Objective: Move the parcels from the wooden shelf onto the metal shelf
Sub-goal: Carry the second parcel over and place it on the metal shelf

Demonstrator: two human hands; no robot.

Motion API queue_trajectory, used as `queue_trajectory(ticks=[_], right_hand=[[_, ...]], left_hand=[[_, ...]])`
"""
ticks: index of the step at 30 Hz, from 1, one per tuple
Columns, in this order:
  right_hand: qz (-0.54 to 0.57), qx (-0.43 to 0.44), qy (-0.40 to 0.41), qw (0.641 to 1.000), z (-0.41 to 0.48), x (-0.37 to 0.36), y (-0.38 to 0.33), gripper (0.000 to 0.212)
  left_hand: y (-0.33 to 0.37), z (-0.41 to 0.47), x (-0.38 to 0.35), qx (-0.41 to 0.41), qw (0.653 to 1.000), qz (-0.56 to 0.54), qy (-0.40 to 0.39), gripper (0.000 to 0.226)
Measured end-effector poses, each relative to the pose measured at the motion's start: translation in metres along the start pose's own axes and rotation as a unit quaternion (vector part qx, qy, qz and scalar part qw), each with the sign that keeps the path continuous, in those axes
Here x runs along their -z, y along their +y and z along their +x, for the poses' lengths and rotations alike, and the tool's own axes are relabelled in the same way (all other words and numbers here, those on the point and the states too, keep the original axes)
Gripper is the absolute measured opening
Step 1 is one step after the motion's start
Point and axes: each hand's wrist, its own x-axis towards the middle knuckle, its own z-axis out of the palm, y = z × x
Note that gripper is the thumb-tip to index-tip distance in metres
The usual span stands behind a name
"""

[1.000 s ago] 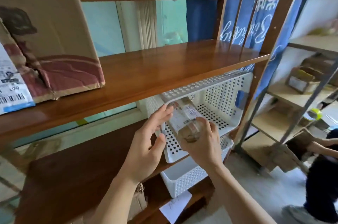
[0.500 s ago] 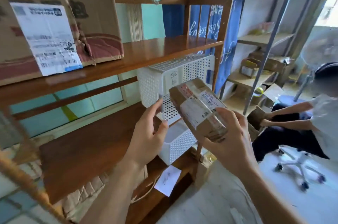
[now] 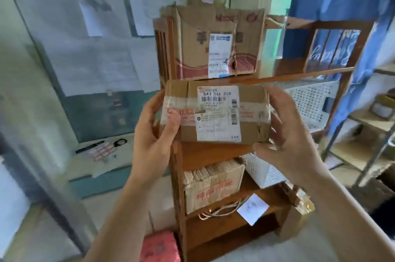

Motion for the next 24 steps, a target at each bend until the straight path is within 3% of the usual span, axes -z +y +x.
queue_trajectory(ticks=[5,14,21,24], right_hand=[[0.066,0.028,-0.016,0.997,0.011,-0.056,-0.018,0.109],[0.160,0.095,-0.118,0.975,0.012,-0.182,-0.080,0.098],[0.216,0.126,-0.161,0.955,0.004,-0.292,-0.148,0.088],[0.204,0.120,-0.160,0.958,0.001,-0.339,-0.170,0.082]], left_hand=[[0.049,-0.029,0.052,-0.049,0.996,0.058,0.055,0.044],[0.122,-0.090,0.170,-0.103,0.960,0.189,0.181,0.048],[0.185,-0.130,0.277,-0.103,0.951,0.175,0.234,0.035],[0.205,-0.140,0.332,-0.096,0.954,0.185,0.216,0.037]])
